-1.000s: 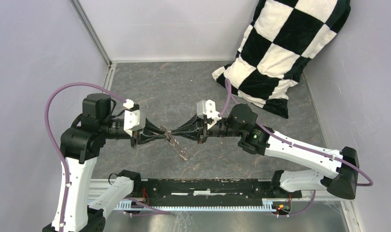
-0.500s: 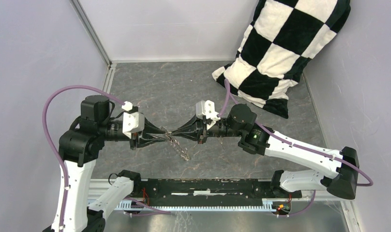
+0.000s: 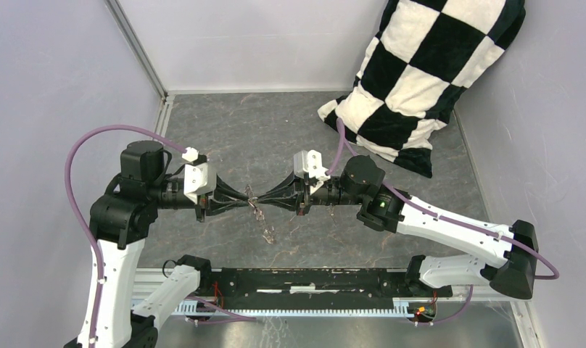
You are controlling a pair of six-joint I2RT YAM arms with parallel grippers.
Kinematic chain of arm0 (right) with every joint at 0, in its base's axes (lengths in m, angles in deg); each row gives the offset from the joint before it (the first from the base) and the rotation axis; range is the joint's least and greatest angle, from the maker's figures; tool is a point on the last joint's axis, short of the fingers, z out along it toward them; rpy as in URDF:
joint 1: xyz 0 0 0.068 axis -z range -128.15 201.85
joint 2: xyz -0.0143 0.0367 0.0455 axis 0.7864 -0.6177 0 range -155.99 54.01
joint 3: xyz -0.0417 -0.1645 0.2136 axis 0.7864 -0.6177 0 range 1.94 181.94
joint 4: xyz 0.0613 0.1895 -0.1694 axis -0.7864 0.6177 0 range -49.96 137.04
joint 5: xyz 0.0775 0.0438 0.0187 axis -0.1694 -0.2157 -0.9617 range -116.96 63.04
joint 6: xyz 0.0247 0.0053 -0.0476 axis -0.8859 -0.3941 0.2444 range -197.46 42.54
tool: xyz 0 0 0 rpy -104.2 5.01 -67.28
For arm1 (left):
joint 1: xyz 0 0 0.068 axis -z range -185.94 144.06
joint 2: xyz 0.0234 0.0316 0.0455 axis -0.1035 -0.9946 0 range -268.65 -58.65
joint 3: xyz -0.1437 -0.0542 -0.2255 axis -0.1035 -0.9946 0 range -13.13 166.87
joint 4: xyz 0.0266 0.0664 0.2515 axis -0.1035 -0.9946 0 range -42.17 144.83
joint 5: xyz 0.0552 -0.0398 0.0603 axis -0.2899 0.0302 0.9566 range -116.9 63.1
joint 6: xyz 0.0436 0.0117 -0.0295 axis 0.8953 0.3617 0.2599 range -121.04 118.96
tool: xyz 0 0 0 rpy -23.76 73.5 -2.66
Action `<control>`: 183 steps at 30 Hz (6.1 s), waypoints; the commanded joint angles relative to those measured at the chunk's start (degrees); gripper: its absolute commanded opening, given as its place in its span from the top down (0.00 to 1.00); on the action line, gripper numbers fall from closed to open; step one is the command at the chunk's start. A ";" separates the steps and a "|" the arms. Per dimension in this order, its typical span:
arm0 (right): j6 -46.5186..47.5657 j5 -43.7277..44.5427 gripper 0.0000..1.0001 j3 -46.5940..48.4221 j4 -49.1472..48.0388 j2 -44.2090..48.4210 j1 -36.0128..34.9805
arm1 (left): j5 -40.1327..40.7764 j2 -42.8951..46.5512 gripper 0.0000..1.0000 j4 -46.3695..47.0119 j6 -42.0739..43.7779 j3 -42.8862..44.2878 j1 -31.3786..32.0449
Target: Put the keys on the keyring
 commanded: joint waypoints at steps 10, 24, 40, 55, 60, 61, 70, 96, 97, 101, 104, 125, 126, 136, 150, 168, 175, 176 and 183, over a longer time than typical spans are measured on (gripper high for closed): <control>-0.16 -0.09 1.00 1.54 -2.93 1.37 0.17 | 0.34 1.96 0.98 2.20 0.06 -2.39 0.28; -3.17 -0.80 1.00 0.81 -6.94 0.85 0.09 | 2.73 2.88 0.98 -6.07 14.15 -4.03 0.28; 3.25 7.29 1.00 2.28 2.35 1.56 0.36 | 2.29 3.06 0.80 -3.59 9.43 -3.21 0.28; 6.78 13.03 1.00 7.05 14.63 -2.60 1.08 | 10.60 9.46 0.48 27.20 -16.32 -12.89 0.28; 5.39 18.24 1.00 7.27 15.10 -3.45 1.33 | 3.30 2.40 0.26 7.02 -6.09 -10.71 0.28; 4.77 19.33 1.00 7.08 14.67 -3.22 1.34 | 1.84 0.91 0.19 3.20 -4.52 -10.17 0.28; -0.75 26.61 1.00 6.38 8.39 -0.93 1.55 | 1.31 8.35 0.02 16.90 -13.84 -22.93 0.28; -18.43 29.64 1.00 1.01 -9.80 -1.11 3.22 | 21.38 1.62 0.77 70.00 -29.88 -40.49 16.85; -18.22 30.18 1.00 0.80 -9.24 -0.97 3.38 | 23.57 1.08 0.87 69.13 -29.69 -39.67 16.93; -16.75 33.04 0.98 -2.05 -4.81 0.81 4.96 | 26.27 2.86 0.98 60.71 -25.69 -36.42 16.83; -15.50 34.81 0.93 -5.59 -2.24 2.83 6.72 | 23.57 6.77 0.98 54.54 -23.12 -35.20 16.81; -28.38 24.51 1.00 -7.42 -13.48 1.76 11.97 | 32.52 5.49 0.00 72.64 -25.51 -48.09 16.80; -28.78 23.99 1.00 -7.01 -14.02 1.51 11.99 | 36.09 5.10 0.00 74.49 -26.82 -48.01 16.81; -31.05 21.09 1.00 -6.22 -17.00 2.20 11.98 | 48.09 9.14 0.03 71.07 -28.21 -48.57 16.51; -33.52 19.70 1.00 -8.66 -20.14 5.38 11.98 | 42.46 7.86 0.15 71.44 -37.94 -43.96 14.61; -22.22 30.56 0.76 -11.59 -4.09 10.38 12.50 | 23.87 11.85 0.98 47.89 -6.80 -33.89 14.16; 0.34 24.84 0.25 1.70 20.54 9.09 13.34 | 27.77 10.10 0.98 25.71 23.64 -29.16 14.16; 1.62 22.36 0.21 4.78 23.13 7.76 13.42 | 28.61 9.97 0.98 24.37 27.96 -29.27 14.18; -2.47 6.64 0.02 8.30 19.13 1.67 12.59 | 32.84 5.82 0.98 20.33 45.84 -27.84 14.16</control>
